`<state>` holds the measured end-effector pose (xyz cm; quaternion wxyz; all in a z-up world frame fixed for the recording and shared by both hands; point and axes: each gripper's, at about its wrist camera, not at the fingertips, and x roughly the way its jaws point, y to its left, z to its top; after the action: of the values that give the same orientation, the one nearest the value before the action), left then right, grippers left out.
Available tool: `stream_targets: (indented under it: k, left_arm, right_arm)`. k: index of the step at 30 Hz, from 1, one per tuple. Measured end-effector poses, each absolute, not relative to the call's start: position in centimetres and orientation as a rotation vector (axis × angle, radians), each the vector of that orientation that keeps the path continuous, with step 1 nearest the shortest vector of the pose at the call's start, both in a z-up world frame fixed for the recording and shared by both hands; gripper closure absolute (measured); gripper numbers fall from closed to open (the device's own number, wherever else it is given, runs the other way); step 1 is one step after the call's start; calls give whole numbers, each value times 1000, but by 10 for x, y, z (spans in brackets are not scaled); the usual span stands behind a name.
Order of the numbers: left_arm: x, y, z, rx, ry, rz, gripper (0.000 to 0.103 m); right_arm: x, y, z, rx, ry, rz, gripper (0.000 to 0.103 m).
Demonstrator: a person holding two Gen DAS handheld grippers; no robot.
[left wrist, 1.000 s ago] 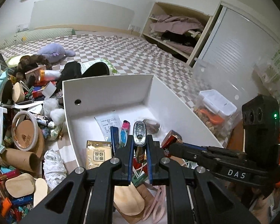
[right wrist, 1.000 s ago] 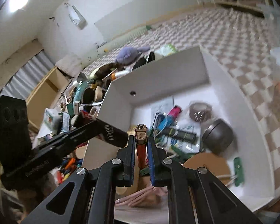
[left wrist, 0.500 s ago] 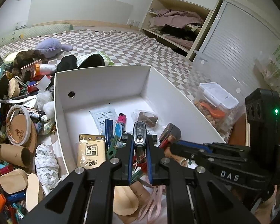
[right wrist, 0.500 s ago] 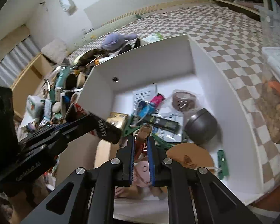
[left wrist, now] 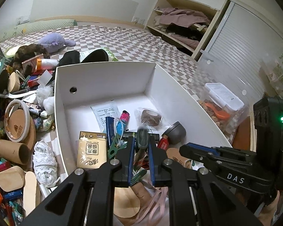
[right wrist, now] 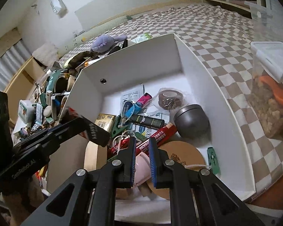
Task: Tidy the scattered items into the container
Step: 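Open both tools to drop the black can and red lighter into the box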
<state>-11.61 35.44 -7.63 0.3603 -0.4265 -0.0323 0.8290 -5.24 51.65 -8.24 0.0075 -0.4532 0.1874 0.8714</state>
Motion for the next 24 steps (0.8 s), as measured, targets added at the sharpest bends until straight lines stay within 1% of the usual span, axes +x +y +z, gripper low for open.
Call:
stream_targets:
  k: [1,2,6,15,16,17,19,21,23,24]
  left_arm:
    - [-116,353,-76,-1098,-90,2138,76]
    - [-116,352,-76,-1096,-95,2139,73]
    - [-116,348,-77,-1096,-104,2141,73]
    - [-114,333,-74,-1078,-115,2174,73]
    - [-114,330,-72,-1071,-117,2181,68]
    - [-113,328,-71,-1064,-118,2188,56]
    - [-112,324,-68,-1050,-122,2202,42]
    - [-111,319,-64,-1036,-125,2216,36]
    - [-110,315,-61,-1020,-124,2234,24]
    - [-110,312,-60,-1009,-124,2243,21]
  right_arm:
    - [-53,516,-83,-1423,590,2724,89]
    - [-53,516,-83,-1427,588,2721,89]
    - [-53,512,-84,-1428,566,2715,89]
    - [-49,511,-85,-1392,628,2708,89]
    - [-49,510,-85,-1389,630,2705,89]
    - [-48,510,-85,-1386,631,2701,89]
    - [-47,508,-85,-1385,624,2697,89]
    - [-46,506,-84,-1380,618,2696,89]
    - [-45,505,-84,-1374,622,2696,89]
    - [-44,504,-83,-1370,625,2697,89]
